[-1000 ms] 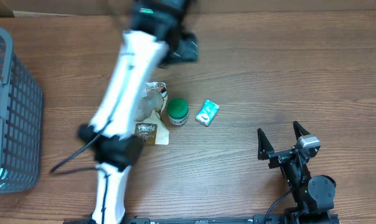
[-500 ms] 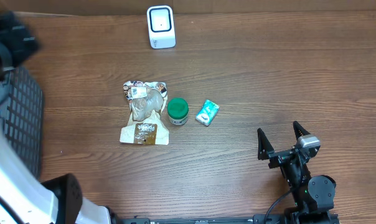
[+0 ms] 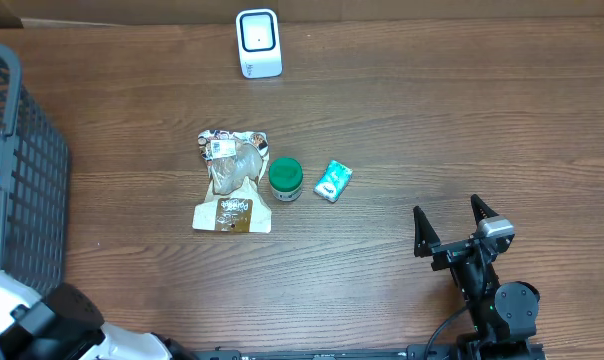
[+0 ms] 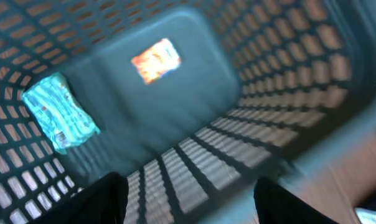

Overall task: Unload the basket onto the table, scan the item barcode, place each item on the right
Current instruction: 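Move the left gripper into the basket to the orange Kleenex pack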

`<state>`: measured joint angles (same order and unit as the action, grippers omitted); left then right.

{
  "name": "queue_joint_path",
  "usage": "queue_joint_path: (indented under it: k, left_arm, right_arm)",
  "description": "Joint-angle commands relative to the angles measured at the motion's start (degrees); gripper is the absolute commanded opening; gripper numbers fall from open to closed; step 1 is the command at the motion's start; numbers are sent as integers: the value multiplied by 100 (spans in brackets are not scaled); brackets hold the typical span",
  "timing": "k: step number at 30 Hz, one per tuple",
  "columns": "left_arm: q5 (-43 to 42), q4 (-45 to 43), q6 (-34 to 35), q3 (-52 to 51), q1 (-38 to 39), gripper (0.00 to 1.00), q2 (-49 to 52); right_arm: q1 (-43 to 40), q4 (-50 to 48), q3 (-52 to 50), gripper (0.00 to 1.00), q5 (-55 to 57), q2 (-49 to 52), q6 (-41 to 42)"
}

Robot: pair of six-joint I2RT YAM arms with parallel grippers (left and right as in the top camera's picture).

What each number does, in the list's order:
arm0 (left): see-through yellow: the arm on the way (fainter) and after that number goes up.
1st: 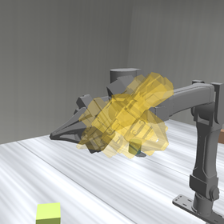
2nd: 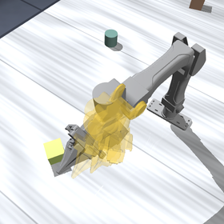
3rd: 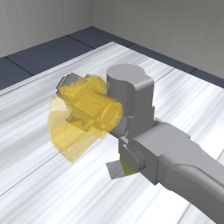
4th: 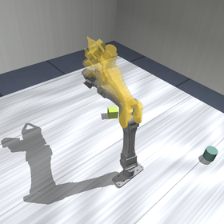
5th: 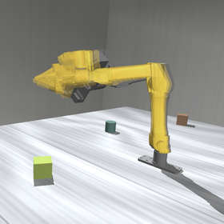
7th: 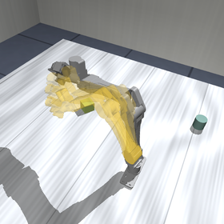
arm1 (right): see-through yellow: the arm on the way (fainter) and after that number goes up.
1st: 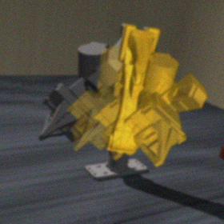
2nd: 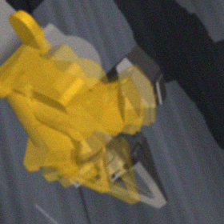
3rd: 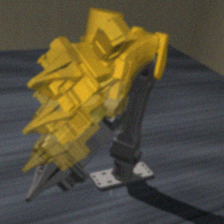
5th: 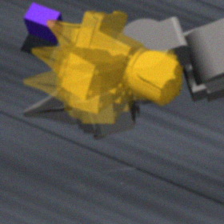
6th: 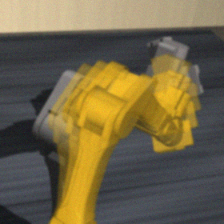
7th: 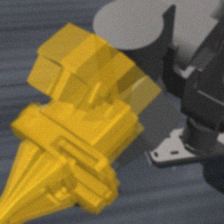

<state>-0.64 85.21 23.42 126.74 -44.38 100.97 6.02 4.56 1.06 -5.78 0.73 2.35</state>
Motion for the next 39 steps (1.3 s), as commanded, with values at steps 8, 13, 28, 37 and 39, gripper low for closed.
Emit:
queue_joint_path:
  k: [8, 13, 28, 37, 39]
  left_arm:
    - [-28, -2293, -1344, -2476, -573, 74, 55]
    - [-46, -3071, -2363, -2931, -546, 74, 267]
    - [20, -4085, -3729, -2979, -549, 83, 1598]
    - [44, -4402, -4533, -2979, -549, 84, 2083]
    - [98, -4463, -4662, -2979, -553, 84, 2159]
  right_arm:
    - [-22, -26, -59, 100, -28, -57, 24]
    - [-22, -26, -59, 100, -28, -57, 24]
    - [-22, -26, -59, 100, -28, -57, 24]
    - [-22, -26, -59, 100, -28, -57, 24]
    - [-22, -28, -59, 100, -28, -57, 24]
